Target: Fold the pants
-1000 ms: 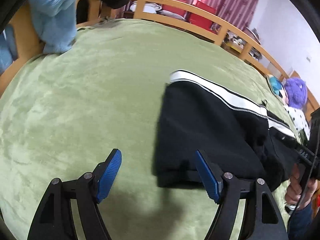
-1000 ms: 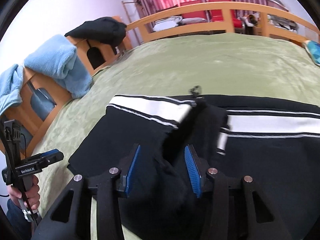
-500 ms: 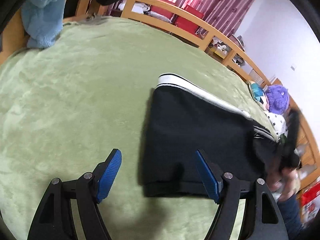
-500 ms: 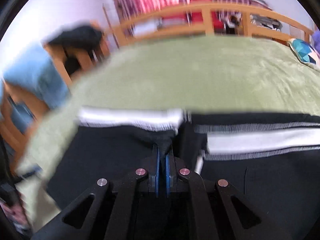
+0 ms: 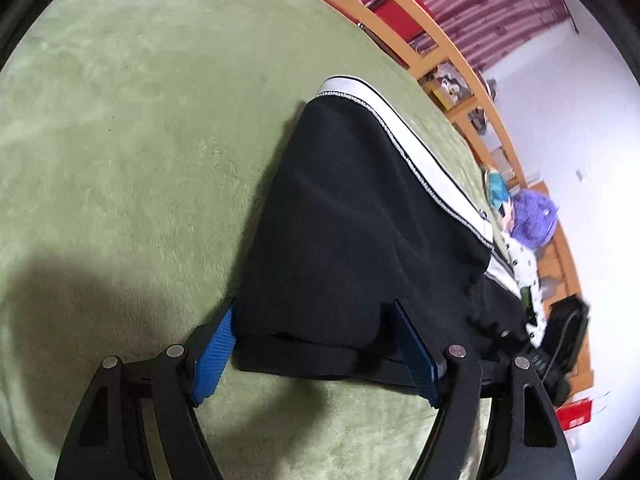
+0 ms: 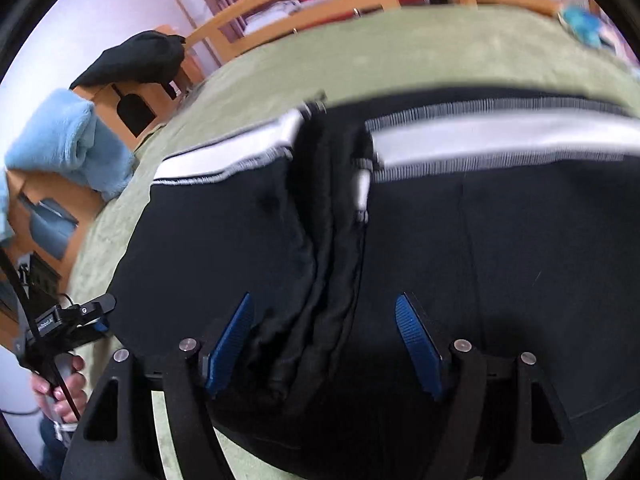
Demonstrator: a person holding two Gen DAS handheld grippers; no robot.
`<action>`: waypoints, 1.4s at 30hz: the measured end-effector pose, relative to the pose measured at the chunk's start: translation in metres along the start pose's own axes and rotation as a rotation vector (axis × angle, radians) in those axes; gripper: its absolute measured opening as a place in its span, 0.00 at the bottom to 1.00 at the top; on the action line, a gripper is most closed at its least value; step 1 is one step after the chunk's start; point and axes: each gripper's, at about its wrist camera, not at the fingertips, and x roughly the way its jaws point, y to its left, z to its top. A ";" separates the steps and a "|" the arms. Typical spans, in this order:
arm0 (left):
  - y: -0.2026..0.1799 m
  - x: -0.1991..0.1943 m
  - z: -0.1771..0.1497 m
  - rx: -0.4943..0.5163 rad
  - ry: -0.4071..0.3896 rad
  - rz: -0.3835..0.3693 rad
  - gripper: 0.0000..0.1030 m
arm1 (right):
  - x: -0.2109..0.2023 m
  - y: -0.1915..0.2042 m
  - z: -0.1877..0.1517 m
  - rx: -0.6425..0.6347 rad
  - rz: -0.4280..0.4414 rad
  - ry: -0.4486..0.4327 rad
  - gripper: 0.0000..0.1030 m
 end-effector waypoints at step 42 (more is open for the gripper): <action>-0.012 0.009 -0.017 -0.206 -0.133 -0.049 0.40 | -0.016 0.015 -0.041 -0.166 -0.102 -0.065 0.28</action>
